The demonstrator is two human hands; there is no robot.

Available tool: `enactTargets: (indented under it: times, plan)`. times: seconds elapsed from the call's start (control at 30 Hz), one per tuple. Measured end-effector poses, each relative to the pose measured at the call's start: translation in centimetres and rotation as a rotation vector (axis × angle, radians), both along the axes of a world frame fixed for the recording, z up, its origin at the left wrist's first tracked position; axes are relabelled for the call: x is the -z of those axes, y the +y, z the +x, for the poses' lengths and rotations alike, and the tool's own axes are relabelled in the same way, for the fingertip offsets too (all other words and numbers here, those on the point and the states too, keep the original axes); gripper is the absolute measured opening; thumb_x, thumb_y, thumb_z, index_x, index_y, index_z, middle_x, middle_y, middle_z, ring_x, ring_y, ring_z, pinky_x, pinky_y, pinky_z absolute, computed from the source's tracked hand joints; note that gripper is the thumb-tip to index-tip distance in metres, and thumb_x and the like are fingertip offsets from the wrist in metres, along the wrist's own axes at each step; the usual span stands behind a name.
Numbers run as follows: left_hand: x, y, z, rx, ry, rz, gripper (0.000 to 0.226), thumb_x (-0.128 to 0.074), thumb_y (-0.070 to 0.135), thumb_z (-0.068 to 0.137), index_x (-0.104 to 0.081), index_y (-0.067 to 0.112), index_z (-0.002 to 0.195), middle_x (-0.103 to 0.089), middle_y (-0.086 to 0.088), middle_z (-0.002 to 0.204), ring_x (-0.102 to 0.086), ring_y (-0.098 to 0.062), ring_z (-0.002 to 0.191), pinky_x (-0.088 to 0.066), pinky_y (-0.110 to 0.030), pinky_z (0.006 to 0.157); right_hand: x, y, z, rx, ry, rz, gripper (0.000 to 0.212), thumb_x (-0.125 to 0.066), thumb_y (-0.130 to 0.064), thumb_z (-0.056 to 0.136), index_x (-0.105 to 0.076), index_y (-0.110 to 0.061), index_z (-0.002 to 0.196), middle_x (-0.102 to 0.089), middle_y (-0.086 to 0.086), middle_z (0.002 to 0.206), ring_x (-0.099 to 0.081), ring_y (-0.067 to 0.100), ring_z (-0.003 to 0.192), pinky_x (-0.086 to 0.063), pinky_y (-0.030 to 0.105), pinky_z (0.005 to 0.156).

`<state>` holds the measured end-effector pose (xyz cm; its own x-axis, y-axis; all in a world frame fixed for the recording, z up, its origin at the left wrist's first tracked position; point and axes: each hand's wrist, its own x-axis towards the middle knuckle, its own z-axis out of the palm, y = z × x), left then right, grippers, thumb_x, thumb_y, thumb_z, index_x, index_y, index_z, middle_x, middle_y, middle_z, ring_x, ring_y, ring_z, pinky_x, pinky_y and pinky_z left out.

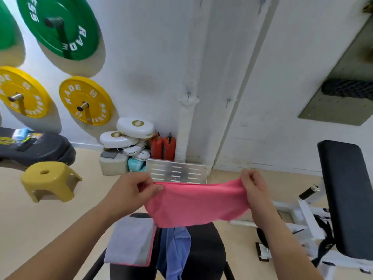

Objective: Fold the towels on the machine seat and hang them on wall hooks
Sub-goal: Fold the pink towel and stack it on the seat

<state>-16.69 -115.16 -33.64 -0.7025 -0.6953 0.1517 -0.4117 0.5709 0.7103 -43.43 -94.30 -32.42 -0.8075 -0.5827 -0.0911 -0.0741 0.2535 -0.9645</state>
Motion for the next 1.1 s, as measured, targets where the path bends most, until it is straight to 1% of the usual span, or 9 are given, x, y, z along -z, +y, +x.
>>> enactTargets:
  times: [0.07,0.2,0.33,0.47,0.57,0.8,0.93,1.03,1.1]
  plan:
    - [-1.9,-2.3,0.0,-0.077,0.059,0.109,0.043,-0.081,0.040,0.083,-0.058,0.010,0.063,-0.052,0.003,0.052,-0.044,-0.003,0.052,-0.037,-0.021,0.053,-0.5,-1.5,0.4,-0.099,-0.119,-0.039,0.029,-0.069,-0.043,0.090,-0.062,-0.016,0.096,-0.065,0.001,0.091,-0.057,0.017,0.084,-0.041,0.031,0.071]
    - [-4.1,-6.2,0.6,-0.071,0.146,0.283,0.049,-0.086,0.033,0.080,-0.051,0.003,0.064,-0.044,0.006,0.053,-0.041,-0.005,0.052,-0.033,-0.020,0.050,-0.7,-4.1,1.0,-0.123,-0.236,-0.083,0.023,-0.078,-0.019,0.086,-0.070,-0.002,0.099,-0.072,0.012,0.091,-0.066,0.024,0.085,-0.052,0.037,0.074]
    - [-4.7,-9.9,2.6,0.076,0.071,0.345,0.042,-0.094,0.028,0.069,-0.056,0.013,0.061,-0.049,0.007,0.056,-0.041,-0.006,0.055,-0.033,-0.020,0.051,-0.8,-6.0,1.5,-0.006,-0.260,-0.132,0.014,-0.078,-0.009,0.084,-0.075,0.000,0.094,-0.070,0.007,0.080,-0.064,0.014,0.070,-0.053,0.023,0.057]
    - [-4.7,-12.1,4.3,0.178,-0.072,0.321,0.025,-0.096,0.022,0.067,-0.072,0.016,0.073,-0.061,0.007,0.064,-0.052,-0.006,0.059,-0.044,-0.024,0.058,-0.7,-7.7,1.5,-0.002,-0.264,-0.144,0.009,-0.075,-0.007,0.086,-0.079,-0.002,0.092,-0.074,0.010,0.085,-0.064,0.023,0.084,-0.055,0.038,0.077]
    - [-4.8,-12.3,5.0,0.147,-0.046,0.293,0.019,-0.091,0.013,0.073,-0.077,0.023,0.080,-0.068,0.009,0.070,-0.059,-0.002,0.064,-0.052,-0.020,0.064,-1.1,-8.6,0.9,-0.053,-0.276,-0.121,0.021,-0.074,-0.013,0.086,-0.078,0.000,0.101,-0.073,0.015,0.095,-0.062,0.027,0.093,-0.051,0.044,0.085]
    - [-5.8,-10.8,5.0,-0.024,0.234,0.463,0.032,-0.091,0.016,0.075,-0.074,0.027,0.100,-0.067,0.000,0.076,-0.064,-0.019,0.074,-0.055,-0.037,0.076,-2.9,-9.5,-0.8,-0.086,-0.218,-0.175,0.009,-0.072,-0.009,0.089,-0.079,-0.007,0.093,-0.072,0.009,0.086,-0.061,0.025,0.087,-0.053,0.038,0.075]
    - [-6.0,-9.7,4.7,-0.105,0.169,0.389,0.015,-0.087,0.026,0.079,-0.075,0.018,0.080,-0.072,-0.014,0.080,-0.067,-0.022,0.074,-0.056,-0.036,0.074,-3.5,-9.4,-0.8,-0.089,-0.118,-0.177,0.008,-0.071,-0.017,0.093,-0.078,-0.017,0.089,-0.070,0.004,0.084,-0.059,0.021,0.086,-0.047,0.039,0.077]
    - [-6.5,-8.9,4.3,-0.111,0.401,0.553,0.032,-0.082,0.038,0.084,-0.068,0.010,0.082,-0.067,-0.014,0.080,-0.062,-0.023,0.078,-0.052,-0.046,0.083,-4.7,-9.0,-0.8,-0.098,-0.085,-0.249,0.013,-0.066,-0.022,0.098,-0.072,-0.018,0.088,-0.066,0.004,0.082,-0.056,0.017,0.079,-0.042,0.038,0.071]
    - [-6.4,-8.7,3.6,-0.140,0.448,0.578,0.046,-0.078,0.050,0.080,-0.065,0.007,0.086,-0.061,-0.007,0.076,-0.055,-0.021,0.075,-0.046,-0.043,0.076,-4.9,-8.9,-0.7,-0.082,-0.029,-0.217,0.015,-0.064,-0.026,0.100,-0.069,-0.016,0.090,-0.064,0.005,0.081,-0.054,0.017,0.076,-0.040,0.036,0.066]
